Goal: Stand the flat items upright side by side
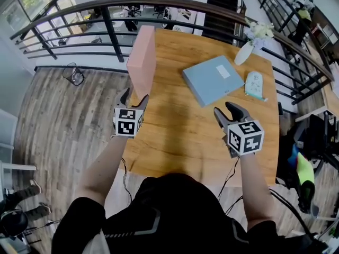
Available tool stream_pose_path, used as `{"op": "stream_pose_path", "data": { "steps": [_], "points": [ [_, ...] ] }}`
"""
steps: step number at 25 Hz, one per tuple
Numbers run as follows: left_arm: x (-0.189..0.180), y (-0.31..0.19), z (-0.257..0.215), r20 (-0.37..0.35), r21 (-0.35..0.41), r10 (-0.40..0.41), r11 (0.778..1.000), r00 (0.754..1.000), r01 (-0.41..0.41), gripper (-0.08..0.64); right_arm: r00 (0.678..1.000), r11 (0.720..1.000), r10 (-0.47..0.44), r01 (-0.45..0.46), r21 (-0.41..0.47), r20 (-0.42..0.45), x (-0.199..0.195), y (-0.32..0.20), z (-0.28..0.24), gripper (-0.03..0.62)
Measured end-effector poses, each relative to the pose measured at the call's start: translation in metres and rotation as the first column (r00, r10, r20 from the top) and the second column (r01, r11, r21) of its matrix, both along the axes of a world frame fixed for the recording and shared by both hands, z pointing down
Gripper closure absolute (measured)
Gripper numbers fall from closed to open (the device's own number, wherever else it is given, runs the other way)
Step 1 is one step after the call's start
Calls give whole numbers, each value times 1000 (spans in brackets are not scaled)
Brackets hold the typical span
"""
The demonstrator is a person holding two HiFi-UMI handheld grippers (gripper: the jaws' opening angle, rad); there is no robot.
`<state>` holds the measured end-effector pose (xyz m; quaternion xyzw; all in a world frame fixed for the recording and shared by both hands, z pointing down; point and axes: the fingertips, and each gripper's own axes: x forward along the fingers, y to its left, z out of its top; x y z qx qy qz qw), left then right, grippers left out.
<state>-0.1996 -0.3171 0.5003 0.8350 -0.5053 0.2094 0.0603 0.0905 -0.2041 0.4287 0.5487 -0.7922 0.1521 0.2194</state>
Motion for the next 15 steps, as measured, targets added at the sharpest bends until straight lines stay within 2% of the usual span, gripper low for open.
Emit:
{"op": "stream_pose_path", "data": {
  "steps": [4, 7, 11, 15],
  "points": [
    [30, 36, -11, -59, -9, 21, 1000, 998, -22, 225, 1000, 1000, 25, -25, -6, 12, 25, 6, 10, 379],
    [60, 60, -14, -52, -19, 85, 996, 995, -86, 225, 998, 999, 50, -50, 0, 44, 43, 7, 10, 376],
    [106, 80, 0, -60, -110, 103, 988, 993, -110, 225, 987, 993, 114, -116, 7, 112, 84, 6, 13, 336],
    [153, 90, 19, -57, -158, 138, 977, 989, -146, 225, 975, 984, 177, -176, -18, 136, 132, 2, 30, 334]
  ]
}}
